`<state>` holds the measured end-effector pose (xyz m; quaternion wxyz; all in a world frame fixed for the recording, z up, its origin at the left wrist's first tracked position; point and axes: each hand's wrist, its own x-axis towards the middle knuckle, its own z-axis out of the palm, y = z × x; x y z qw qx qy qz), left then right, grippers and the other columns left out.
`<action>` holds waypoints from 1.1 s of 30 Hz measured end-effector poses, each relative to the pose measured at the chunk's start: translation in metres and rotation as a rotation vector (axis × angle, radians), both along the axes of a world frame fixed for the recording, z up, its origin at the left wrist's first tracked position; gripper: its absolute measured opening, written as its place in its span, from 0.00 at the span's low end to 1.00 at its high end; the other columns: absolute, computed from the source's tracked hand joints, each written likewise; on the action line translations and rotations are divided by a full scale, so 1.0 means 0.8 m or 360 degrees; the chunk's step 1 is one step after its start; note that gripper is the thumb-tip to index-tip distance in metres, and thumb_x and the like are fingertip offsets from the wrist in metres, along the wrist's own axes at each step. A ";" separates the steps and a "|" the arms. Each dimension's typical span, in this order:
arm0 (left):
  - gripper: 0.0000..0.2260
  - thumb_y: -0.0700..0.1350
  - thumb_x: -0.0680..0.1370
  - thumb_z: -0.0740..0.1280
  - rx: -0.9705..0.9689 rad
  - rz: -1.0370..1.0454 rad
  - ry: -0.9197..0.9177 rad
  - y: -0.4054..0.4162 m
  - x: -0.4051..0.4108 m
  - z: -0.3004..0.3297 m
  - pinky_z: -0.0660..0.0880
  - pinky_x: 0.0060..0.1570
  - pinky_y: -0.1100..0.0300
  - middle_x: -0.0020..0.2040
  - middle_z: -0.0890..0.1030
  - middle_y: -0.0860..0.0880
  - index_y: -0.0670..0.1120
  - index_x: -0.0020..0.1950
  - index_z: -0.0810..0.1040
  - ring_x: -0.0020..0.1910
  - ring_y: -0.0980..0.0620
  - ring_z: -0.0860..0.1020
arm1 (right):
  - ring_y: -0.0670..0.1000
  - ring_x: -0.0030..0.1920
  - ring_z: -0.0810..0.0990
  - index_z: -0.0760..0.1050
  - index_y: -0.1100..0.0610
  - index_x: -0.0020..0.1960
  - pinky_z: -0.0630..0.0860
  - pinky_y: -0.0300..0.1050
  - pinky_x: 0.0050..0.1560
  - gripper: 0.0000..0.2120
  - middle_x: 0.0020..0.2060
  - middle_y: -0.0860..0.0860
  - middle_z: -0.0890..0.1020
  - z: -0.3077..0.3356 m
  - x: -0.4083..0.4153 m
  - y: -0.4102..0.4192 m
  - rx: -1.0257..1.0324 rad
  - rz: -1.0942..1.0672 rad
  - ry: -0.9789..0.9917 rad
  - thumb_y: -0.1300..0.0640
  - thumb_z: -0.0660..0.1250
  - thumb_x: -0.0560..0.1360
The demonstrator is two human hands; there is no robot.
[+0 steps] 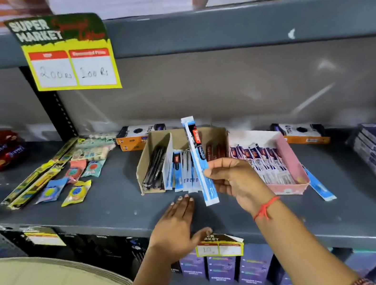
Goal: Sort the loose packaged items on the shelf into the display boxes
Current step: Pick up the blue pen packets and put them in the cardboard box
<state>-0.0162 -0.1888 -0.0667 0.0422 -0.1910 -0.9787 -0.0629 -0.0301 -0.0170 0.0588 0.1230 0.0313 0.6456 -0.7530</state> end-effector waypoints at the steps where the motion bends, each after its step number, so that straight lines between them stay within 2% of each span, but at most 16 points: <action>1: 0.48 0.75 0.66 0.32 -0.0001 -0.0011 0.0008 -0.002 -0.002 -0.003 0.40 0.69 0.59 0.77 0.50 0.45 0.44 0.75 0.46 0.75 0.49 0.47 | 0.39 0.22 0.80 0.78 0.57 0.36 0.76 0.30 0.25 0.11 0.21 0.45 0.82 -0.003 -0.003 -0.005 0.0002 -0.0018 -0.0015 0.70 0.66 0.72; 4: 0.46 0.74 0.68 0.35 0.0024 -0.0041 0.0046 -0.004 -0.004 -0.008 0.38 0.69 0.59 0.77 0.50 0.45 0.43 0.75 0.46 0.75 0.49 0.47 | 0.40 0.21 0.79 0.77 0.57 0.36 0.75 0.30 0.24 0.11 0.22 0.46 0.82 -0.010 -0.009 -0.018 0.0002 -0.0100 -0.0064 0.71 0.66 0.72; 7: 0.46 0.74 0.68 0.37 0.0086 -0.0067 0.0103 -0.002 -0.002 -0.005 0.38 0.69 0.60 0.77 0.53 0.44 0.43 0.75 0.50 0.75 0.49 0.49 | 0.45 0.25 0.79 0.76 0.58 0.35 0.74 0.32 0.25 0.12 0.31 0.53 0.80 -0.017 -0.019 -0.036 0.0150 -0.0264 -0.0075 0.73 0.66 0.71; 10: 0.47 0.75 0.68 0.36 0.0125 -0.0067 0.0127 0.002 0.002 -0.004 0.39 0.69 0.61 0.76 0.57 0.44 0.43 0.75 0.54 0.74 0.48 0.52 | 0.55 0.41 0.80 0.79 0.59 0.43 0.78 0.43 0.42 0.09 0.44 0.57 0.81 -0.026 -0.039 -0.061 0.0727 -0.0406 0.0051 0.71 0.67 0.70; 12: 0.47 0.75 0.68 0.37 0.0149 -0.0057 0.0093 0.002 0.002 0.001 0.41 0.70 0.61 0.75 0.59 0.44 0.42 0.74 0.55 0.74 0.48 0.54 | 0.59 0.50 0.82 0.81 0.60 0.50 0.79 0.49 0.52 0.12 0.51 0.58 0.83 -0.024 -0.053 -0.082 0.1132 -0.0384 0.0174 0.70 0.65 0.70; 13: 0.46 0.74 0.69 0.38 0.0162 -0.0063 0.0085 0.001 0.002 0.004 0.45 0.70 0.59 0.74 0.62 0.42 0.41 0.73 0.58 0.73 0.47 0.58 | 0.60 0.52 0.82 0.81 0.61 0.52 0.79 0.50 0.54 0.13 0.53 0.59 0.83 -0.022 -0.059 -0.092 0.1264 -0.0350 0.0226 0.70 0.63 0.70; 15: 0.41 0.70 0.73 0.46 0.0172 -0.0106 0.0054 0.001 0.002 0.009 0.65 0.65 0.53 0.66 0.73 0.39 0.37 0.67 0.70 0.65 0.44 0.71 | 0.61 0.53 0.81 0.80 0.65 0.51 0.78 0.49 0.53 0.14 0.53 0.63 0.82 -0.018 -0.072 -0.106 0.1441 -0.0278 0.0266 0.71 0.59 0.70; 16: 0.39 0.68 0.73 0.49 0.0191 -0.0104 0.0044 0.000 0.002 0.008 0.72 0.59 0.49 0.62 0.77 0.39 0.37 0.63 0.74 0.61 0.43 0.76 | 0.62 0.53 0.81 0.80 0.66 0.48 0.77 0.48 0.51 0.14 0.52 0.64 0.82 -0.018 -0.080 -0.113 0.1493 -0.0241 0.0264 0.71 0.57 0.71; 18: 0.37 0.67 0.74 0.49 0.0206 -0.0102 0.0045 0.000 0.002 0.007 0.77 0.54 0.48 0.59 0.79 0.39 0.36 0.60 0.76 0.57 0.43 0.78 | 0.63 0.54 0.80 0.78 0.67 0.43 0.75 0.47 0.48 0.11 0.53 0.67 0.81 -0.021 -0.096 -0.123 0.1565 -0.0198 0.0236 0.70 0.56 0.72; 21: 0.37 0.66 0.75 0.47 0.0196 -0.0077 0.0020 -0.001 0.002 0.005 0.76 0.55 0.49 0.60 0.78 0.39 0.37 0.61 0.76 0.58 0.44 0.78 | 0.63 0.55 0.80 0.78 0.69 0.51 0.76 0.49 0.54 0.12 0.54 0.67 0.81 -0.033 -0.116 -0.128 0.1576 -0.0208 0.0138 0.68 0.57 0.75; 24: 0.40 0.66 0.76 0.40 0.0162 -0.0046 -0.0018 -0.002 0.002 0.008 0.75 0.57 0.50 0.61 0.78 0.39 0.37 0.62 0.75 0.60 0.44 0.76 | 0.63 0.54 0.81 0.78 0.70 0.52 0.77 0.49 0.55 0.13 0.53 0.66 0.82 -0.044 -0.127 -0.128 0.1567 -0.0174 0.0095 0.69 0.56 0.75; 29: 0.39 0.65 0.76 0.39 0.0164 -0.0048 -0.0065 -0.003 0.002 0.008 0.75 0.57 0.50 0.61 0.78 0.39 0.37 0.62 0.75 0.61 0.44 0.76 | 0.61 0.55 0.81 0.79 0.68 0.55 0.77 0.51 0.59 0.13 0.55 0.64 0.82 -0.056 -0.136 -0.129 0.1558 -0.0129 0.0083 0.68 0.60 0.75; 33: 0.39 0.64 0.77 0.38 0.0142 -0.0054 -0.0090 -0.004 0.002 0.010 0.75 0.57 0.50 0.60 0.79 0.39 0.37 0.61 0.76 0.60 0.44 0.77 | 0.61 0.55 0.81 0.79 0.66 0.56 0.78 0.49 0.58 0.13 0.54 0.64 0.82 -0.059 -0.135 -0.131 0.1678 -0.0166 0.0148 0.68 0.61 0.75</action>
